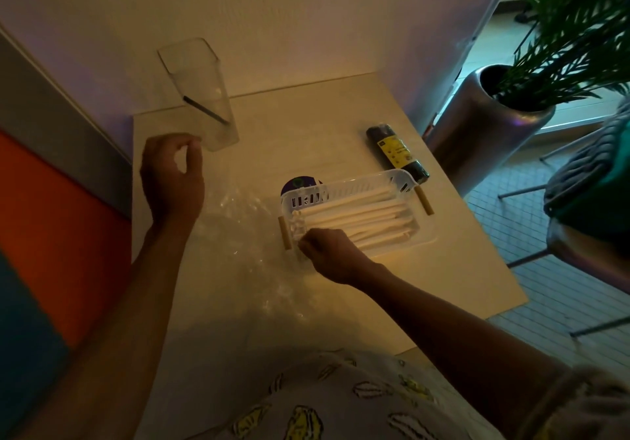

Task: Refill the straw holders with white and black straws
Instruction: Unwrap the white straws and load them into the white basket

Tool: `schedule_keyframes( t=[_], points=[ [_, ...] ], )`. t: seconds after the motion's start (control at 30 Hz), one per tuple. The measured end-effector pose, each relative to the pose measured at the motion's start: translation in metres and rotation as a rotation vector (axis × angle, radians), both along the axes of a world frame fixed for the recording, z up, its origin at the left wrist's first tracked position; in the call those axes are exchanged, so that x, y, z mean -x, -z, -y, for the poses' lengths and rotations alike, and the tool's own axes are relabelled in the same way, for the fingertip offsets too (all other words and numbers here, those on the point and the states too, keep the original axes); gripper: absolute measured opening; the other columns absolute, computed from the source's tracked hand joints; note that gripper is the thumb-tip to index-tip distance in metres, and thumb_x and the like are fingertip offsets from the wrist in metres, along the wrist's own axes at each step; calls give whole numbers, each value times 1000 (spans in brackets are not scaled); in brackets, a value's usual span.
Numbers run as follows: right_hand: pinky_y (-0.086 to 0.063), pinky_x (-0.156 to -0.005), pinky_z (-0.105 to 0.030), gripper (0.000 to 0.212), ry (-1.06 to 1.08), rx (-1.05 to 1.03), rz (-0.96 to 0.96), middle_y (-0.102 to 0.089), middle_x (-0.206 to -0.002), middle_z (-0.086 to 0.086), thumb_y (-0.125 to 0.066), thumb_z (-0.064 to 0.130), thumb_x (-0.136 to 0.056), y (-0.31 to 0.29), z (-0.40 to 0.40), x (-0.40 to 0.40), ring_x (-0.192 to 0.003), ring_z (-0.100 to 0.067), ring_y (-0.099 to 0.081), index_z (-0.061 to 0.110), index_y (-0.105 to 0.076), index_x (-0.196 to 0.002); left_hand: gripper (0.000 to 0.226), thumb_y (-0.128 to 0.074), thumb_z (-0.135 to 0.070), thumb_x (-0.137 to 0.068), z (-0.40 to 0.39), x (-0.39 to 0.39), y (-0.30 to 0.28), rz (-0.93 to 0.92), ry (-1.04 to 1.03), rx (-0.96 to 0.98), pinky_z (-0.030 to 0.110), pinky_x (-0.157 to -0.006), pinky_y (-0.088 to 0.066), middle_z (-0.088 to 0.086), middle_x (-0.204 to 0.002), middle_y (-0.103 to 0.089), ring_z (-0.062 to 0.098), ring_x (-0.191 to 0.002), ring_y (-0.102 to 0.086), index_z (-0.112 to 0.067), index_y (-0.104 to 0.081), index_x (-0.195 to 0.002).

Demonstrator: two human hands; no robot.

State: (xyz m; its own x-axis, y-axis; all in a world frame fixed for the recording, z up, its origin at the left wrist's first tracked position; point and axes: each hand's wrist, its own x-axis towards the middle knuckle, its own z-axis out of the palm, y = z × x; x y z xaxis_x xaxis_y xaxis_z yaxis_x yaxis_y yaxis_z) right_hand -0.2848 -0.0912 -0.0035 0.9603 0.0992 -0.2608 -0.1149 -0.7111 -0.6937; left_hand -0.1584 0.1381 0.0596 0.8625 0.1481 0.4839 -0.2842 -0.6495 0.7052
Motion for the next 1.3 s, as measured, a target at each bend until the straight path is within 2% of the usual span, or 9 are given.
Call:
schedule_keyframes(
  t=[0.1, 0.17, 0.37, 0.47, 0.6, 0.7, 0.87, 1.13, 1.3],
  points=[
    [-55, -73, -29, 18, 50, 34, 88, -66, -90, -2, -51, 19, -100, 1, 16, -4, -78, -12, -62, 12, -66, -98, 21, -53, -25, -96, 31, 6, -18, 59, 82, -42, 13, -78, -43, 5, -110, -59, 7, -97, -51, -12, -66, -105],
    [-53, -71, -24, 16, 82, 43, 140, -66, -91, 0, -52, 16, -100, 1, 28, -8, -78, -10, -60, 11, -66, -98, 17, -54, -24, -96, 52, 12, -11, 38, 177, -79, 20, -77, -47, 5, -107, -60, 11, -95, -54, -13, -66, -102],
    [-53, -85, -35, 20, 300, 236, 256, -64, -107, -3, -53, 28, -97, 4, 73, -21, -97, -17, -58, 17, -63, -111, 23, -57, -31, -94, 89, 49, 54, -337, 232, -85, 30, -78, -49, 2, -114, -52, 16, -101, -54, -20, -60, -114],
    [-44, -102, -49, 40, 409, 352, 153, -54, -132, -9, -54, 39, -96, 5, 99, -25, -123, -28, -48, 20, -53, -131, 40, -56, -36, -94, 95, 67, 80, -528, 190, -54, 30, -81, -46, 7, -128, -45, 19, -109, -51, -19, -49, -129],
    [-41, -104, -58, 52, 494, 272, -16, -39, -145, -17, -58, 39, -94, 14, 121, -28, -135, -37, -36, 21, -44, -140, 53, -58, -33, -93, 97, 78, 100, -650, 197, -68, 45, -91, -50, 13, -135, -37, 29, -117, -48, -22, -32, -139],
    [-38, -107, -58, 58, 538, 145, -94, -29, -151, -18, -62, 35, -94, 17, 122, -30, -140, -39, -28, 21, -39, -145, 57, -55, -24, -95, 98, 79, 103, -645, 220, -91, 46, -93, -50, 14, -137, -38, 30, -121, -46, -22, -26, -144],
    [-34, -107, -58, 67, 497, 264, -121, -31, -149, -16, -69, 42, -87, 21, 119, -31, -137, -39, -27, 22, -39, -144, 56, -50, -18, -97, 102, 80, 103, -665, 221, -24, 39, -91, -47, 14, -138, -44, 28, -123, -49, -24, -22, -146],
    [-30, -107, -52, 52, 420, 366, -84, -40, -136, -13, -64, 48, -87, 27, 102, -32, -128, -36, -33, 24, -54, -132, 52, -42, -25, -100, 109, 83, 107, -683, 157, 1, 39, -77, -50, 12, -129, -54, 28, -104, -58, -34, -17, -145],
    [-36, -107, -58, 58, 434, 290, -141, -31, -147, -16, -59, 53, -89, 27, 114, -37, -134, -39, -32, 35, -42, -142, 55, -44, -25, -100, 113, 87, 102, -678, 103, -64, 41, -82, -50, 10, -136, -42, 26, -114, -51, -38, -18, -147]
  ],
)
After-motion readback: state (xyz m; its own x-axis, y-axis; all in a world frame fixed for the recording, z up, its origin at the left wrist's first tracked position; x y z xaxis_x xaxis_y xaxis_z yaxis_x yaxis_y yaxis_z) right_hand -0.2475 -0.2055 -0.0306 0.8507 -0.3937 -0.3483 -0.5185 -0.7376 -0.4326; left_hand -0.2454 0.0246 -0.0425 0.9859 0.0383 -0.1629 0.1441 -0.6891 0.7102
